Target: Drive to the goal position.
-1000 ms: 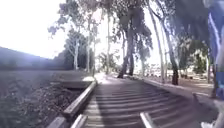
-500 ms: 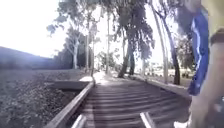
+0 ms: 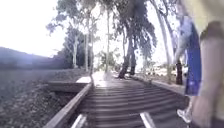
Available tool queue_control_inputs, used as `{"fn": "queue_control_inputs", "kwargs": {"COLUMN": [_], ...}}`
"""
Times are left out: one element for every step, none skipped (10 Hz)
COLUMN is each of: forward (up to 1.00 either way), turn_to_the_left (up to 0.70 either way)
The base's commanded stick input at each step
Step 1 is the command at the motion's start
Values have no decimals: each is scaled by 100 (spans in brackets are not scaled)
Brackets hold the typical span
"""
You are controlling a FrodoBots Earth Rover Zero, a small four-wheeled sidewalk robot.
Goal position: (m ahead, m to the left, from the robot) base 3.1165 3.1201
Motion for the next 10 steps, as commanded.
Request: {"fn": "queue_control_inputs", "kwargs": {"forward": [93,93,93,93,93,93,93,93,93,93], "turn_to_the_left": [0,0,0,0,0,0,17,33,20,3]}}
